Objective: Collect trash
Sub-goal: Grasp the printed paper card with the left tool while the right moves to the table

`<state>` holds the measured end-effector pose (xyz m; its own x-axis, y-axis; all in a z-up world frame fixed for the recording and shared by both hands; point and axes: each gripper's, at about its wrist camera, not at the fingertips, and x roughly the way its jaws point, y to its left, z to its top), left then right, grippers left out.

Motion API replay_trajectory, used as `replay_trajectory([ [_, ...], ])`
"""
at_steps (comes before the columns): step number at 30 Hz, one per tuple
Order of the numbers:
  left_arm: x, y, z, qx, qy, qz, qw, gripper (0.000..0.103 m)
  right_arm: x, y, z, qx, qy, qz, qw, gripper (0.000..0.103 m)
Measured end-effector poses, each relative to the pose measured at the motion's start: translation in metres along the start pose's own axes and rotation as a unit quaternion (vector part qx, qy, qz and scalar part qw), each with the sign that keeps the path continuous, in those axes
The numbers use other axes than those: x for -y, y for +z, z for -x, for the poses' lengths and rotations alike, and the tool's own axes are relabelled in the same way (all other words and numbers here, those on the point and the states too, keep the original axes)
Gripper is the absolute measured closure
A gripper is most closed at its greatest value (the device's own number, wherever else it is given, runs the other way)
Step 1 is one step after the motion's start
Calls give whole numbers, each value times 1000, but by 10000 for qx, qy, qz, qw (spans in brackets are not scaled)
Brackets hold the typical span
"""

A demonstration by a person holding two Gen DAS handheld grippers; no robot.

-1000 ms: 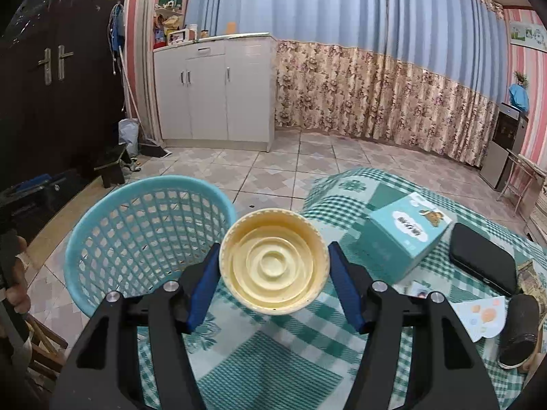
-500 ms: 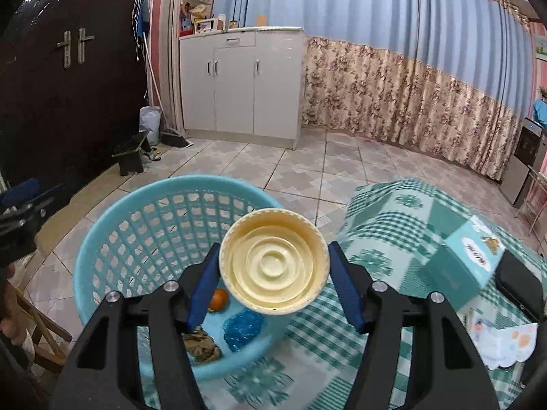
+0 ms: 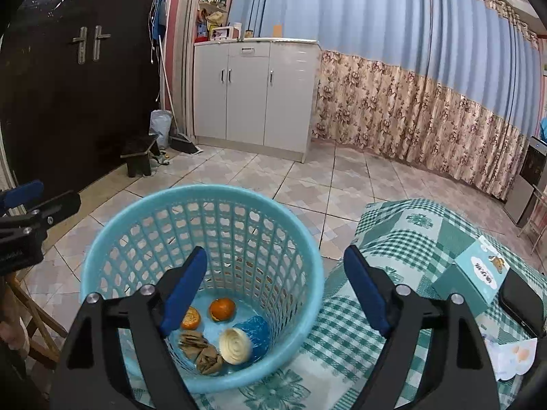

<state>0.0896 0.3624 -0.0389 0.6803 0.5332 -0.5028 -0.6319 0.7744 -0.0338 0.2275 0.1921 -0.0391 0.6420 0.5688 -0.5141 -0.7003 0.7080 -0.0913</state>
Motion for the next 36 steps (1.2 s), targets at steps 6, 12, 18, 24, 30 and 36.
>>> replay_trajectory([
  [6,14,3,17,76,-105,7,9999,6,36,-9,38,168,-181,-193,9995,12],
  [12,38,5,33,89,-301,-52,9995,6,89,-29,79,106,-540,-531,9971,12],
  [18,76,4,50,140,-572,-233,9980,6,142,-59,124,-13,-1101,-681,9916,12],
  [24,115,2,67,122,-868,-356,9955,6,206,-94,174,-157,-1745,-1101,9783,12],
  [30,160,6,99,260,-1122,-720,9907,5,249,-121,214,-161,-2139,-1494,9652,12],
  [36,204,7,121,233,-1589,-810,9837,5,264,-136,249,-151,-2416,-1568,9575,12],
])
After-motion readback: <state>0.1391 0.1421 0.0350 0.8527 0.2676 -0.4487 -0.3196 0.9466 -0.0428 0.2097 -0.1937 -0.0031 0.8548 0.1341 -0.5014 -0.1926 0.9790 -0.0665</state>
